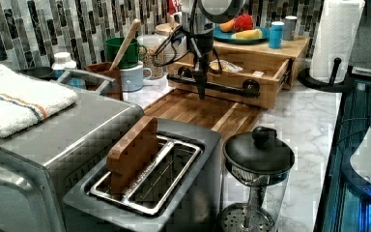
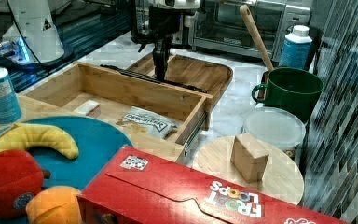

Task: Close the drawer.

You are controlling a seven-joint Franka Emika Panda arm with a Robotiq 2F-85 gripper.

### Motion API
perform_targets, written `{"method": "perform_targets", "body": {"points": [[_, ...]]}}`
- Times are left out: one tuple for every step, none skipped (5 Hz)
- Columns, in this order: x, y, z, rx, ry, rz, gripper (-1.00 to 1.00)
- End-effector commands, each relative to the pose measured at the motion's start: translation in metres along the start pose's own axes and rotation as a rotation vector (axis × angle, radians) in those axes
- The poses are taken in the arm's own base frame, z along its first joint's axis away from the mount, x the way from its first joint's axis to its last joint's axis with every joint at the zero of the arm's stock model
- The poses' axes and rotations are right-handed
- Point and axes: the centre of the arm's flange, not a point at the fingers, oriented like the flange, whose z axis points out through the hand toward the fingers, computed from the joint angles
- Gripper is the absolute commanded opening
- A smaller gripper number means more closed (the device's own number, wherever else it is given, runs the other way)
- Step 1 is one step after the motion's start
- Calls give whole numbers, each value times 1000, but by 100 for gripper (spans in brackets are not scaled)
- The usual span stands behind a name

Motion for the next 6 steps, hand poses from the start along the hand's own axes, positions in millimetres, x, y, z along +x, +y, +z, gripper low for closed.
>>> {"method": "perform_targets", "body": {"points": [[-52,167,-5,-36,84,116,-100],[-78,213,-5,-30,67,149,-100],[-99,256,-5,-38,58,136,-100],[-113,291,-3,-69,74,146,-100],[-126,321,-9,-87,56,145,-100],[-136,332,-8,-83,72,148,-100]]}}
